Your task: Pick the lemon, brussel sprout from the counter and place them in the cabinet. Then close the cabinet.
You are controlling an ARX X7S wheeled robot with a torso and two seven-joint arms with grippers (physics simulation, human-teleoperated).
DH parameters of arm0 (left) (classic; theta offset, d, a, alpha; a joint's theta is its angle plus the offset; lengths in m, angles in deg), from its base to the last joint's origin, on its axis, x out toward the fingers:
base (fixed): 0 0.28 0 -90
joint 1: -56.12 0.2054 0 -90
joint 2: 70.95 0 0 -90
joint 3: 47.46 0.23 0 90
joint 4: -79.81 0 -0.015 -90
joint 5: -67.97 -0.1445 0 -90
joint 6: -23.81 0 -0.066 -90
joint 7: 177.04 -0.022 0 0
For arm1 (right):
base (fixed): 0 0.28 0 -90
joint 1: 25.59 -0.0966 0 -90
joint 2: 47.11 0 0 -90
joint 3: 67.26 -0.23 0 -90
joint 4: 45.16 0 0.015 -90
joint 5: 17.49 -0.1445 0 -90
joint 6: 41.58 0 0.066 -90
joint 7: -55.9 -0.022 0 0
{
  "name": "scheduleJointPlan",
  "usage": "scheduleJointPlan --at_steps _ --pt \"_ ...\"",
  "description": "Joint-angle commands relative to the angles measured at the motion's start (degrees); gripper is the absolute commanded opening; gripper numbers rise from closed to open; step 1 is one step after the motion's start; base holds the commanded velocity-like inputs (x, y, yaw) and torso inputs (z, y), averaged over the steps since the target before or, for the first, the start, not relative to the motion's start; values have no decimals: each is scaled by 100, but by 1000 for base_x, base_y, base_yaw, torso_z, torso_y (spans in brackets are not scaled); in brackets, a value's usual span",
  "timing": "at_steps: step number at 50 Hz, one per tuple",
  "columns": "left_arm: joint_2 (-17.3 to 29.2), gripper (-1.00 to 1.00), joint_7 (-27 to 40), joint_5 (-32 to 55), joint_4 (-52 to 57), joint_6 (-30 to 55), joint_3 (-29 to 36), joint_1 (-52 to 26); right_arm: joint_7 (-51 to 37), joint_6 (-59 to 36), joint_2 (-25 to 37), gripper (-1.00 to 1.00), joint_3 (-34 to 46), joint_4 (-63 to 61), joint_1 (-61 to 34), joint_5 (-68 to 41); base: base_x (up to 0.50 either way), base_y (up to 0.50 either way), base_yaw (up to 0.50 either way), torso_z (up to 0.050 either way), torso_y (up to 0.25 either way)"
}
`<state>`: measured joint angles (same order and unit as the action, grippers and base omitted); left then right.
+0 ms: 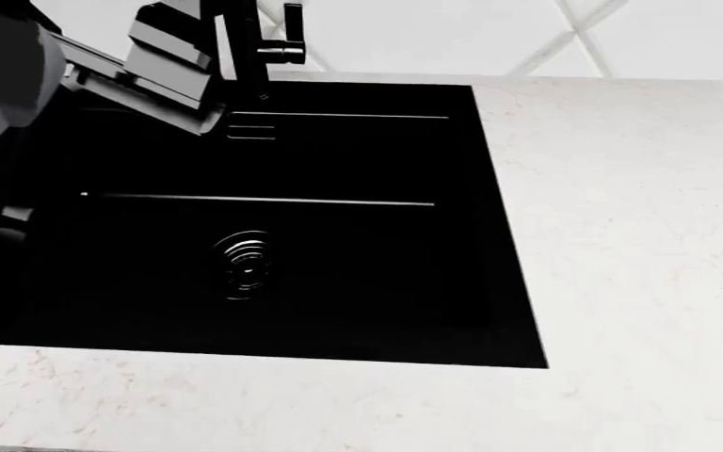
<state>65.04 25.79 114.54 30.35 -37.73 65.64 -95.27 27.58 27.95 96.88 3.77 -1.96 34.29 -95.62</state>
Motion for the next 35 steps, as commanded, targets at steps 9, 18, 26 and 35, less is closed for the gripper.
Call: scheduleJointPlan --at_steps 9,18,26,35 --pt "49 100 84 165 108 143 -58 -152 217 -456 410 100 -2600 2 1665 -663 0 0 0 0 0" --pt "29 100 43 94 42 87 -31 -116 148 -673 526 100 -3174 123 1852 -826 0 0 0 0 0" --pt "71 100 85 148 103 102 -64 -93 -174 -654 951 100 -3329 307 1661 -1100 0 0 0 0 0" --pt "85 100 132 189 149 142 -81 -124 -756 -645 1643 100 -3469 729 1395 -1404 0 0 0 0 0"
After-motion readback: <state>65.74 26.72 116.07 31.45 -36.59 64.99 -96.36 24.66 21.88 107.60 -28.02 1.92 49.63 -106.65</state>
